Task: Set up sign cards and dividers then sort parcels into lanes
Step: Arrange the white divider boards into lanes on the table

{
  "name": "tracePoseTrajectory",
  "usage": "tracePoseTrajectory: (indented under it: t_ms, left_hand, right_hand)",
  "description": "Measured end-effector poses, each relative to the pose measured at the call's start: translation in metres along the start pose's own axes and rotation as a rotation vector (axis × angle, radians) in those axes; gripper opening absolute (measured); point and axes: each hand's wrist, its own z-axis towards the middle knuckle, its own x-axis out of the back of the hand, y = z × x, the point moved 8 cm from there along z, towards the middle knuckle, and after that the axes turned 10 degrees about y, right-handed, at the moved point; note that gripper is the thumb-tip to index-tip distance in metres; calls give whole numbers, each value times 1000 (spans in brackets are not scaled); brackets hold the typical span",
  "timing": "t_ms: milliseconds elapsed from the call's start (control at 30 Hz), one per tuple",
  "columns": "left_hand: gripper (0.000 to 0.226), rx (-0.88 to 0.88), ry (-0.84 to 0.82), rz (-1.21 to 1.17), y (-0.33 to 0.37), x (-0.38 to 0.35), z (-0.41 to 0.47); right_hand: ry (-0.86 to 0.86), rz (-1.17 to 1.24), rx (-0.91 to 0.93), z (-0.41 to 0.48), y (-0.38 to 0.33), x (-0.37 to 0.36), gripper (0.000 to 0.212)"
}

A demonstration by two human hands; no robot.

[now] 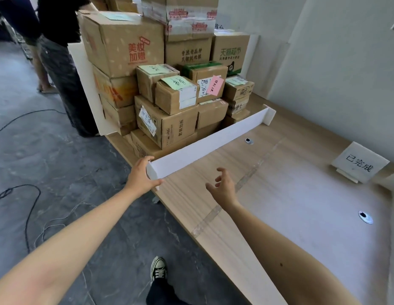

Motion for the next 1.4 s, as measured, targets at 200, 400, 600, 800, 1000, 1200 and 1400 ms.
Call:
tracePoseTrajectory:
  t_ms: [200, 400, 600, 800, 1000, 1200, 1400]
  left_hand:
    - [64, -58, -111, 52, -8, -22, 44]
    - [55, -232, -381, 207, -1, -74, 69]
    - [54, -312, -395, 322, -1, -104, 102]
    - [60, -338, -408, 506, -1, -122, 110]
    - [65, -305, -566, 402, -20, -144, 111]
    - [77, -266, -697, 213, -13, -155, 111]
    - [77, -242, -665, 79, 2, -155, 93]
  right_hand:
    - [-48, -25, -14, 69, -19, -39, 50]
    - [-80, -43, -81, 139, -23, -78, 45]
    - [-150, -136, -97, 189, -17, -100, 51]
    - [-180, -202, -106, 215, -13, -114, 54]
    - [-230, -202, -179, 225, -5, -125, 55]
    - [-174, -178, -192, 222, -1, -117, 40]
    - [-76, -175, -168, 205, 3, -91, 26]
